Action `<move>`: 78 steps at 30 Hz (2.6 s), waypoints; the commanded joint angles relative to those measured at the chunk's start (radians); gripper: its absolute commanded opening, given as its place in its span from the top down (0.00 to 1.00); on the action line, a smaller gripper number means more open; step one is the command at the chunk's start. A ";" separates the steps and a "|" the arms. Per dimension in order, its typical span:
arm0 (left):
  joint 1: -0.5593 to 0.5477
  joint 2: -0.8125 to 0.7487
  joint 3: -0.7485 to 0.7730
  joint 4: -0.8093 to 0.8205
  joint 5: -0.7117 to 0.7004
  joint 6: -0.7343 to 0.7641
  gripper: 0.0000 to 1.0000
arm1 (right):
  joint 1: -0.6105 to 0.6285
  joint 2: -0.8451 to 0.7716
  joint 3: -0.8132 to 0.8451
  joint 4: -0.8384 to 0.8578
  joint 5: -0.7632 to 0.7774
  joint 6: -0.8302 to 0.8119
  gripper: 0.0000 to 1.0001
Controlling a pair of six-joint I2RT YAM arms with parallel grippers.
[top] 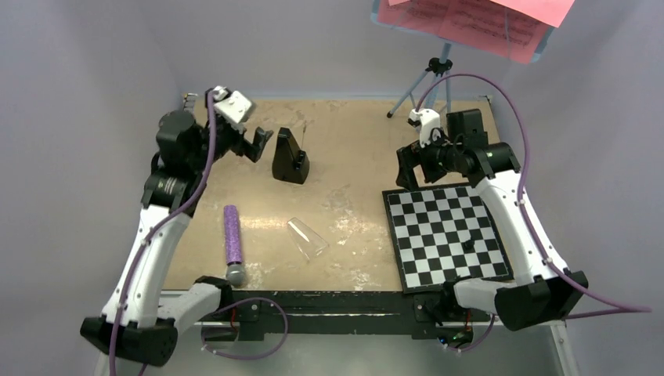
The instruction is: Pack up the instrument practice props
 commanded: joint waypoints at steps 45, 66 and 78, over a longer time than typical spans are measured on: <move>-0.002 1.057 0.924 -1.011 0.310 1.142 0.35 | 0.058 0.143 0.117 -0.039 -0.303 -0.233 0.02; -0.033 1.065 0.900 -1.110 0.430 1.213 1.00 | 0.060 0.199 0.145 -0.039 -0.345 -0.188 0.02; -0.070 0.980 0.945 -1.078 0.644 0.987 1.00 | 0.059 0.223 0.180 -0.093 -0.372 -0.203 0.02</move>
